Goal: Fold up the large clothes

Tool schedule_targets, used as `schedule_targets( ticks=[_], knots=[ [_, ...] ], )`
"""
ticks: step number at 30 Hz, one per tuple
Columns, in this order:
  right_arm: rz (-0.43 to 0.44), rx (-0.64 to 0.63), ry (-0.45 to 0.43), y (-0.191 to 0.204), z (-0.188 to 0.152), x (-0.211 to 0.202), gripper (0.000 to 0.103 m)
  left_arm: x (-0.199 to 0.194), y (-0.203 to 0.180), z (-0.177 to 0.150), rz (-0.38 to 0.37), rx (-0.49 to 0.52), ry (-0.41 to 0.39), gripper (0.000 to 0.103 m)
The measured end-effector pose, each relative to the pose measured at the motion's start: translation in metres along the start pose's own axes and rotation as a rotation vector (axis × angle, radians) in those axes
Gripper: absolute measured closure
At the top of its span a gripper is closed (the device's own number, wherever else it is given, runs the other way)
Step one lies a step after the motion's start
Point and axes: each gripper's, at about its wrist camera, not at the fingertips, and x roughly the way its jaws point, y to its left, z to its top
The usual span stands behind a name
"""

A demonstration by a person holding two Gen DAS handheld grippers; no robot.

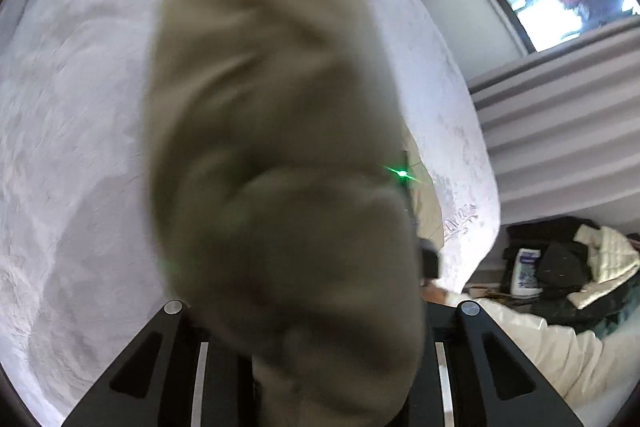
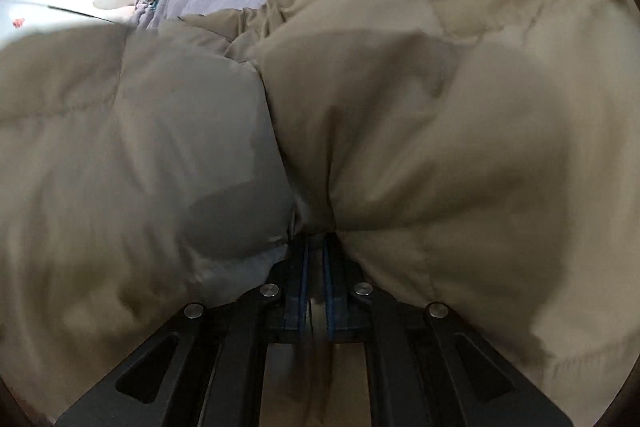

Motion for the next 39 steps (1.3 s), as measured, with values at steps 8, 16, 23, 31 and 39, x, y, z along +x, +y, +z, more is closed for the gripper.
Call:
schedule_targets(
  ticks=[8,16,23,31,39],
  knots=[
    [0.135,0.109,0.015,-0.040,0.003,-0.032,0.098,0.060,-0.094,0.041,0.111,0.078,0.085,0.074],
    [0.100,0.225,-0.144,-0.120,-0.030,-0.131,0.098,0.143,-0.144,0.070,-0.150,0.188,0.211,0.035],
    [0.095,0.289,-0.154,-0.154,-0.054,-0.152,0.098,0.208,-0.145,0.076,-0.236,0.183,0.258,0.035],
    [0.105,0.239,-0.248,-0.138,-0.078,-0.217,0.020,0.227,-0.145,0.069,-0.154,0.110,0.211,0.035],
    [0.225,0.101,-0.183,-0.079,-0.082,-0.224,0.016,0.198,-0.142,0.080,-0.072,0.164,0.118,0.035]
  ],
)
